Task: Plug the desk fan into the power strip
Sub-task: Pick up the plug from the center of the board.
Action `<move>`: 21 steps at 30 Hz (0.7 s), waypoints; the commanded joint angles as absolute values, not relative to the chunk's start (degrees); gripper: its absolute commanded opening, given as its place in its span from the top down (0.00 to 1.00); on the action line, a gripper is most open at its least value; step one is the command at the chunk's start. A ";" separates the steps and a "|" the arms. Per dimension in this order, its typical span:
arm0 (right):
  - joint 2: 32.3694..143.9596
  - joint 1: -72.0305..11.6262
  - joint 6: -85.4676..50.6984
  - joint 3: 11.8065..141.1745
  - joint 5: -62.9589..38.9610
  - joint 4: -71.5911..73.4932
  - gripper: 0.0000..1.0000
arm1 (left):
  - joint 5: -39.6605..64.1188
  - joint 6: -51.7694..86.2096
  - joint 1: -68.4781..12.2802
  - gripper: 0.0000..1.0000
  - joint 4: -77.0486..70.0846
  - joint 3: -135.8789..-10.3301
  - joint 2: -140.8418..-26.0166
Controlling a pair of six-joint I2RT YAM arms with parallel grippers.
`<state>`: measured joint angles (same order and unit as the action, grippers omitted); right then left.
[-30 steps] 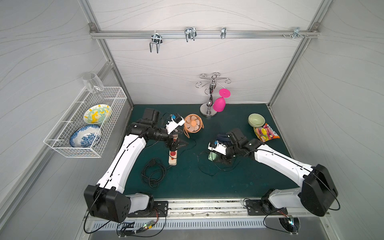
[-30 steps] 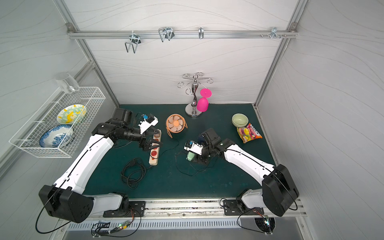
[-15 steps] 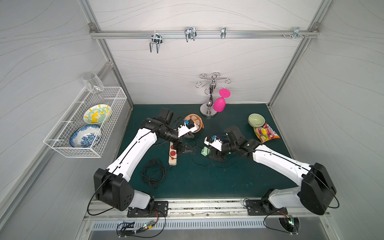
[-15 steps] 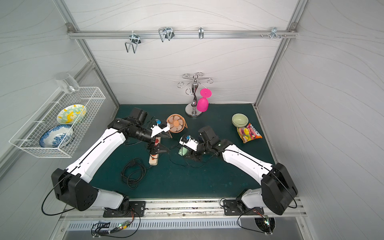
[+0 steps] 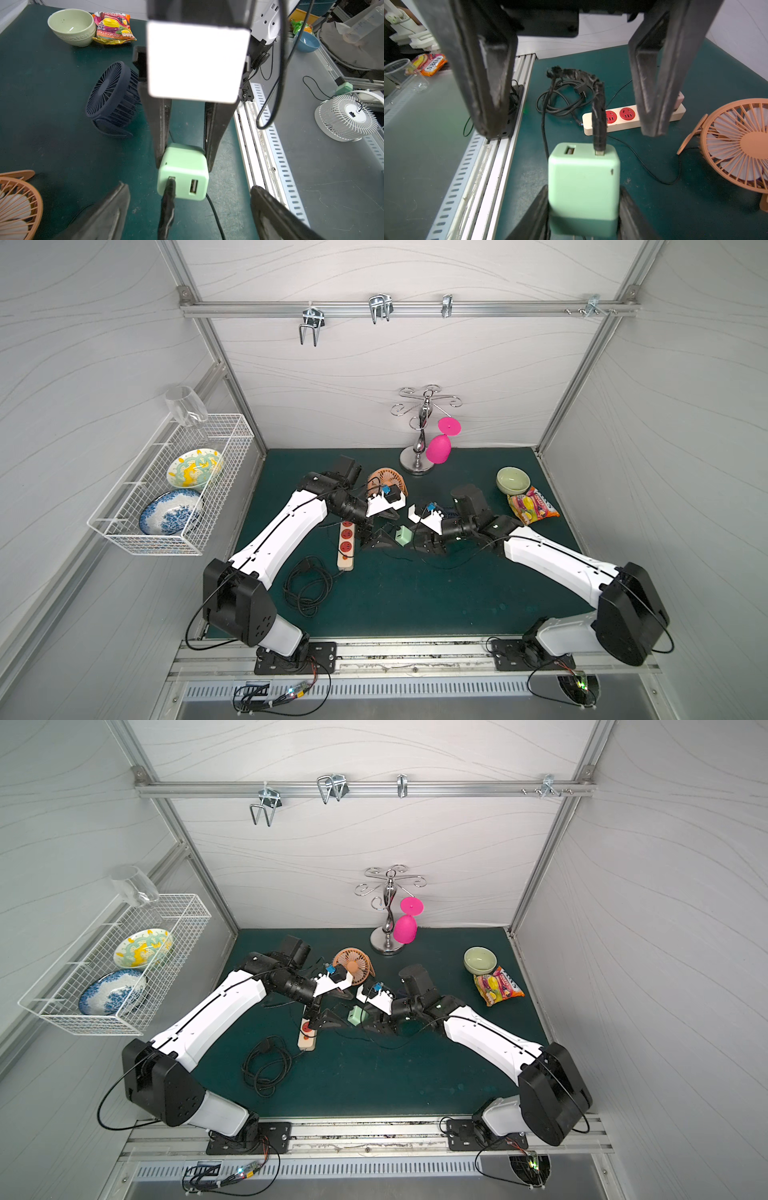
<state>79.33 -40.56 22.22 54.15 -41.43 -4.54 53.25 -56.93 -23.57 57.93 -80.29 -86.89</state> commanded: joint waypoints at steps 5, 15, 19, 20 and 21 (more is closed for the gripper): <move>80.79 -40.06 19.05 55.21 -45.62 1.31 1.00 | 53.27 -58.70 -24.83 0.16 58.91 -83.58 -88.85; 81.07 -38.85 13.76 53.89 -47.64 7.82 1.00 | 51.77 -59.66 -25.64 0.42 59.85 -84.70 -89.58; 81.21 -38.85 13.30 53.28 -47.73 8.17 1.00 | 51.84 -60.06 -25.66 0.56 59.79 -84.81 -89.63; 81.45 -38.85 13.64 53.76 -47.75 7.23 1.00 | 51.78 -59.36 -25.66 0.60 59.72 -85.20 -89.77; 81.69 -38.85 13.70 54.14 -47.72 6.67 1.00 | 51.88 -58.53 -25.78 0.61 59.64 -85.53 -89.73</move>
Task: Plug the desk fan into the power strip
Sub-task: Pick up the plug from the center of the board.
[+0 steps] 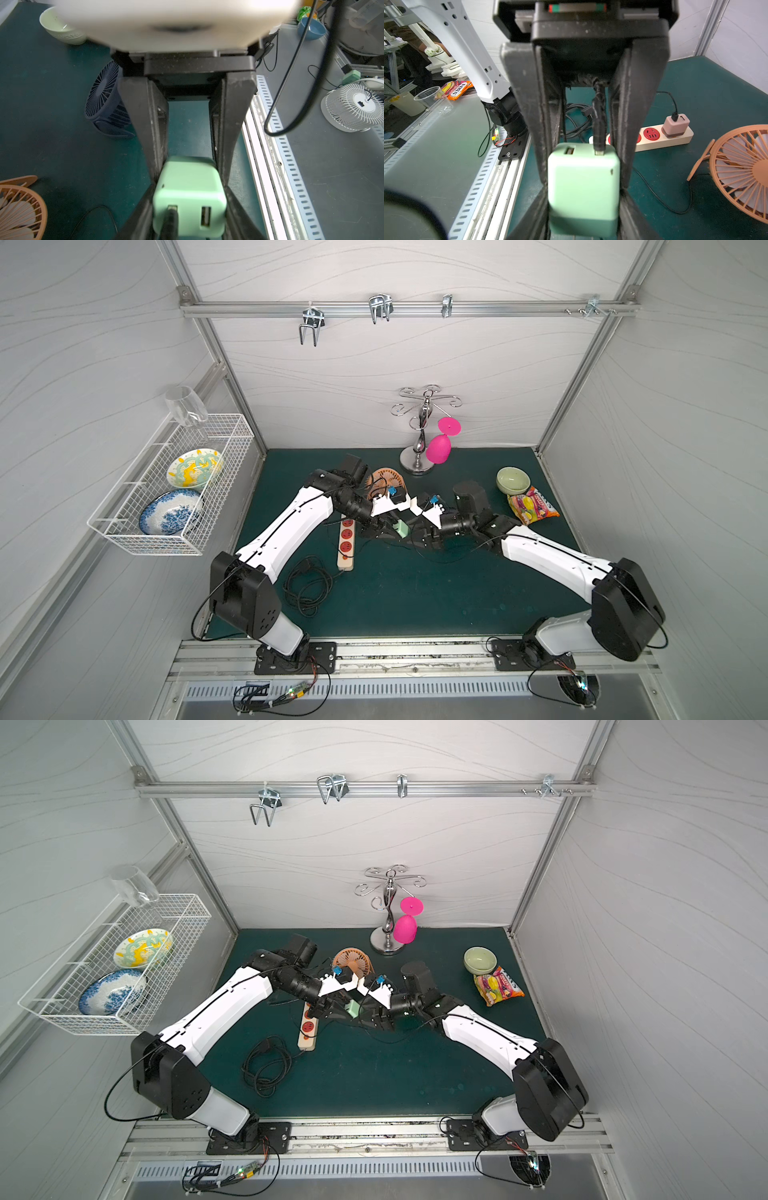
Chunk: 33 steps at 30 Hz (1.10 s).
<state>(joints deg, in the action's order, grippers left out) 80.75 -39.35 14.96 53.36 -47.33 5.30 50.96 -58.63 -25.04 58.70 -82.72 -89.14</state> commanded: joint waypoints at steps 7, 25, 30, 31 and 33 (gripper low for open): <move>81.98 -39.02 13.09 53.76 -47.14 7.00 1.00 | 51.83 -57.57 -25.93 0.87 58.36 -85.48 -89.18; 69.03 -30.47 9.24 49.00 -31.24 -5.28 0.01 | 34.11 -62.27 -23.09 1.00 63.42 -85.67 -88.00; 66.91 -22.27 2.40 50.16 -25.82 -10.14 0.01 | 29.18 -57.28 -21.81 1.00 62.12 -86.04 -89.82; 67.27 -20.69 0.85 50.84 -24.84 -11.51 0.01 | 28.25 -56.49 -21.75 1.00 62.03 -86.15 -90.11; 68.44 -17.91 -1.91 51.77 -24.63 -13.15 0.01 | 26.18 -55.61 -21.58 1.00 61.33 -85.50 -90.46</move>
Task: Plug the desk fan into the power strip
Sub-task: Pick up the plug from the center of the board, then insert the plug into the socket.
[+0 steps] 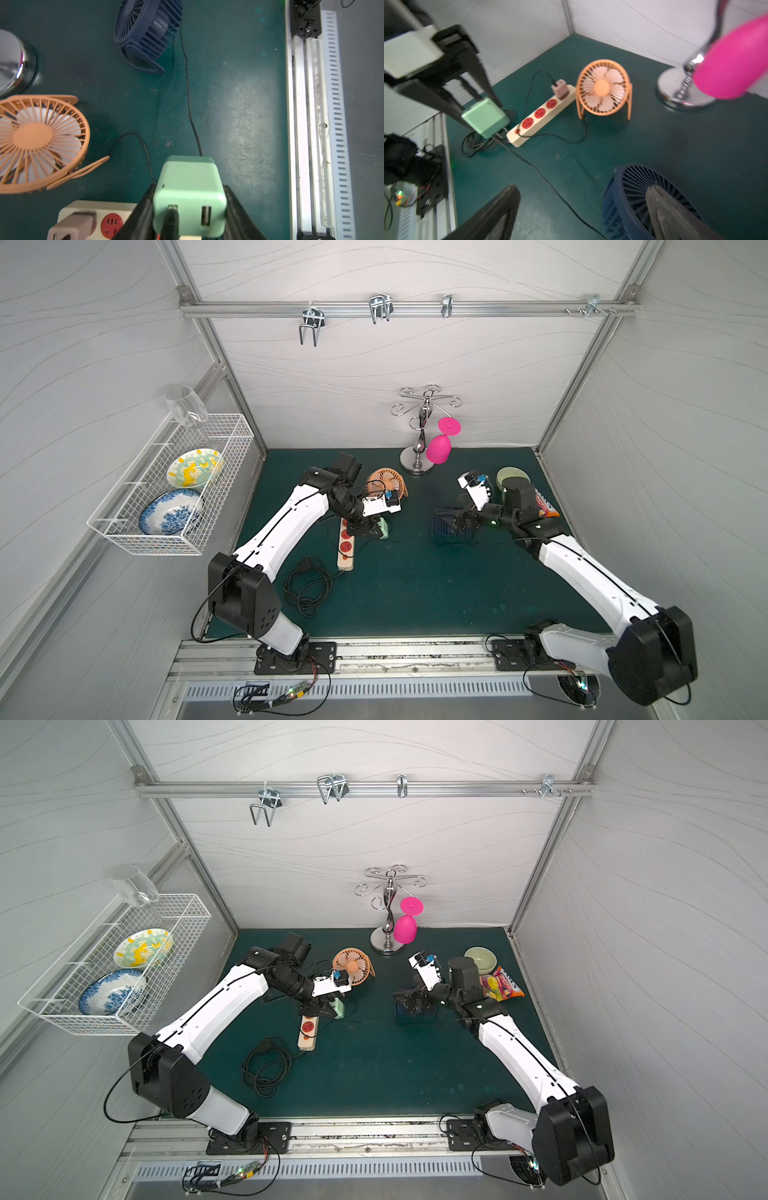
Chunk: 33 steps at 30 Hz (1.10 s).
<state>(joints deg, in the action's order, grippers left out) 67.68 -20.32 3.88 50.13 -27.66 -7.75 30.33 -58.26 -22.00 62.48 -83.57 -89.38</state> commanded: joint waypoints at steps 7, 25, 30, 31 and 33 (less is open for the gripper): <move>68.46 -12.89 -8.63 50.60 -25.28 -12.75 0.01 | 18.81 -54.06 -20.45 1.00 60.64 -84.29 -92.30; 65.42 -9.74 -10.55 48.67 -19.76 -15.95 0.01 | 12.59 -63.09 -15.24 1.00 70.42 -91.10 -101.22; 62.99 -7.61 -12.42 48.82 -17.59 -19.66 0.01 | 15.35 -67.79 -13.18 1.00 72.04 -91.82 -103.16; 62.33 -7.34 -12.29 48.52 -17.96 -19.82 0.01 | 15.45 -69.03 -13.04 1.00 71.52 -91.23 -103.25; 61.12 -7.15 -11.83 48.06 -17.87 -20.39 0.01 | 15.76 -71.49 -12.69 1.00 70.99 -90.52 -103.58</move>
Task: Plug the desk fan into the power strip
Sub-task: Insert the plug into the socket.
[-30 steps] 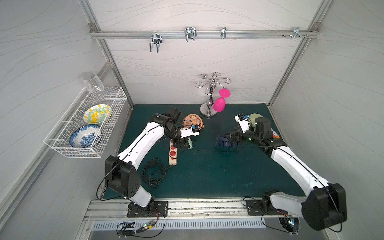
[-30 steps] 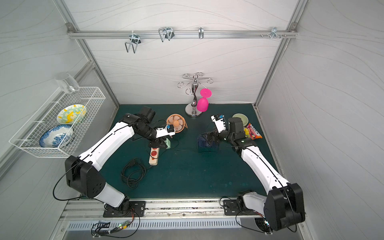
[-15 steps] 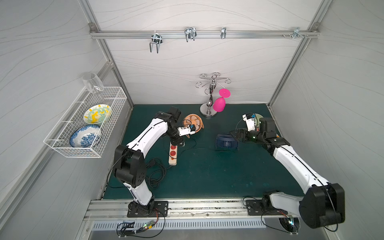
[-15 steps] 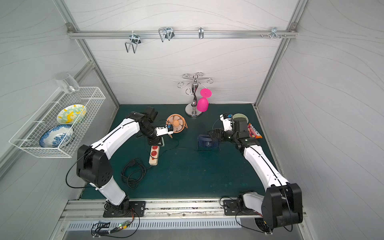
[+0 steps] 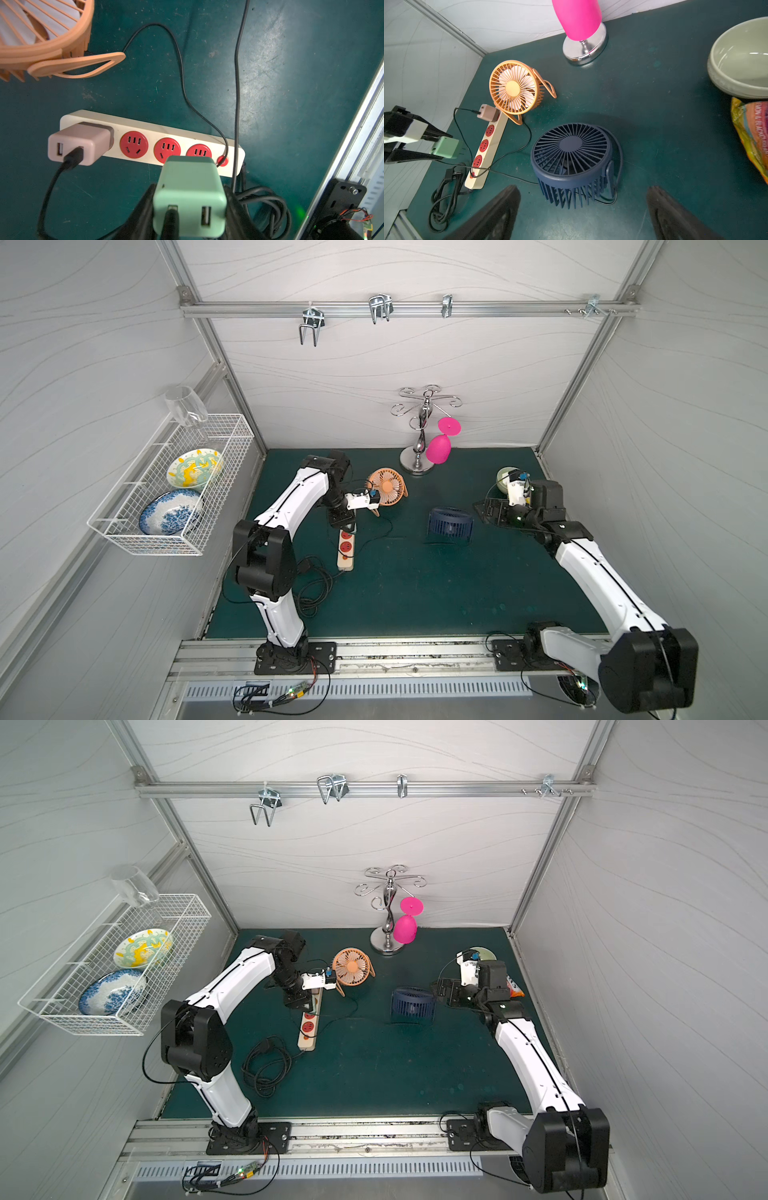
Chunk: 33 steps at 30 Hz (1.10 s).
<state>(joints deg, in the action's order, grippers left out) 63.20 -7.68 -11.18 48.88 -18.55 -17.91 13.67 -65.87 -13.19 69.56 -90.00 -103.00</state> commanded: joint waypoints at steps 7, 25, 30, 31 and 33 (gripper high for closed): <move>59.70 -6.87 -10.93 46.22 -19.39 -20.86 0.01 | 16.52 -76.56 -11.58 1.00 69.10 -88.94 -105.30; 59.36 -6.66 -9.89 45.32 -19.13 -21.25 0.01 | 18.27 -82.02 -7.83 1.00 64.61 -88.51 -110.61; 59.36 -6.60 -9.54 45.43 -19.22 -21.50 0.01 | 18.00 -82.25 -7.79 1.00 63.70 -88.20 -111.41; 59.53 -6.62 -9.51 45.63 -19.19 -21.68 0.01 | 18.20 -82.09 -7.76 1.00 63.71 -88.25 -111.54; 59.63 -6.64 -9.74 45.67 -19.56 -21.51 0.01 | 18.26 -82.45 -7.81 1.00 63.61 -87.90 -111.64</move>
